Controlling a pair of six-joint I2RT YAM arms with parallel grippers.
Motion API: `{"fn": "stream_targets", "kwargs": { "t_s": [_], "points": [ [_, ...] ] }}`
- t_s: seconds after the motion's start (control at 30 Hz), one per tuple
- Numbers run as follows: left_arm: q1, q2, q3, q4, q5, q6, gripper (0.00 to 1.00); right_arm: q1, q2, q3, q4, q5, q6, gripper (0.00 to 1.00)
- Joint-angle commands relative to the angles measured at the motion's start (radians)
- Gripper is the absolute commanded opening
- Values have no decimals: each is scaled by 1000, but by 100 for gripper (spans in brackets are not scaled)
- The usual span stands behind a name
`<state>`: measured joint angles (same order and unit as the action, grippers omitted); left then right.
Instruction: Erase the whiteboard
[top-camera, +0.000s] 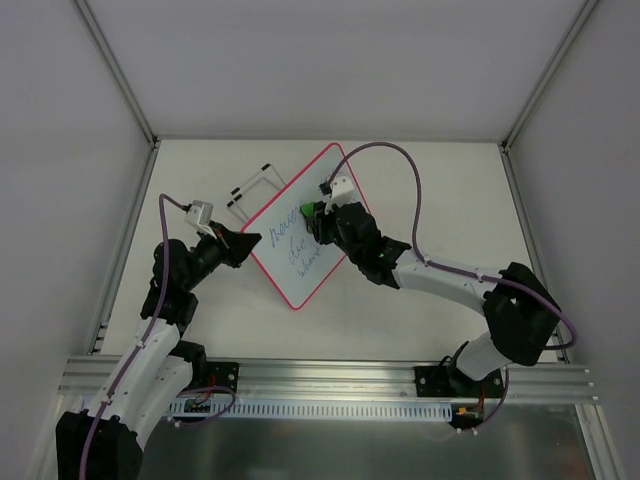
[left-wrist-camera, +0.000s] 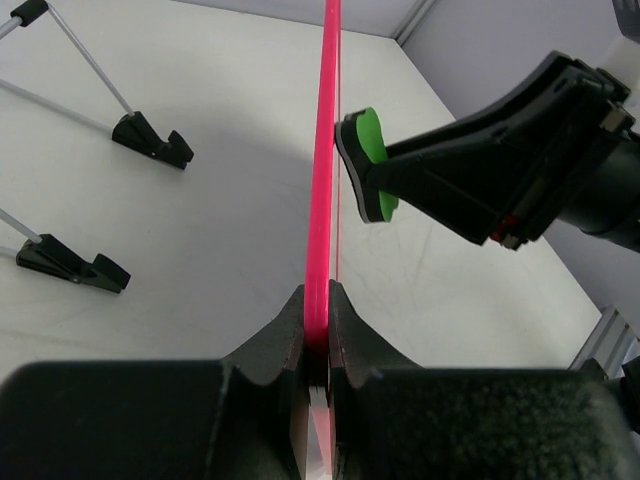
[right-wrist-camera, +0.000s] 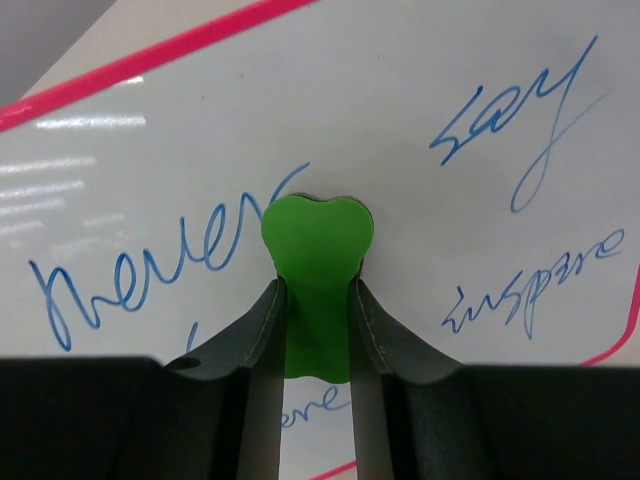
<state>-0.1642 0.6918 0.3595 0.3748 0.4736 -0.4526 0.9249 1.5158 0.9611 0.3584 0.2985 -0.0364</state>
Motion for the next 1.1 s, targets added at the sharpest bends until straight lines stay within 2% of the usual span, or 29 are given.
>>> {"fn": "stream_targets", "kwargs": {
  "t_s": [0.0, 0.13, 0.3, 0.63, 0.73, 0.9, 1.07],
  "points": [
    [-1, 23, 27, -135, -1, 163, 0, -29, 38, 68, 177, -35, -40, 0],
    [0, 40, 44, -158, 17, 187, 0, -40, 86, 87, 234, -42, -28, 0],
    [-1, 66, 61, -178, 46, 193, 0, -32, 145, 88, 304, -163, 19, 0],
    [-11, 78, 65, -185, 71, 195, 0, 185, 152, 24, 373, -193, 33, 0],
    [-14, 77, 62, -188, 72, 192, 0, 207, 159, 24, 373, -156, 33, 0],
    [-18, 69, 62, -208, 88, 186, 0, 158, 159, -10, 378, -35, 67, 0],
    [-17, 43, 67, -247, 97, 192, 0, 22, 135, -53, 383, 10, 112, 0]
  ]
}}
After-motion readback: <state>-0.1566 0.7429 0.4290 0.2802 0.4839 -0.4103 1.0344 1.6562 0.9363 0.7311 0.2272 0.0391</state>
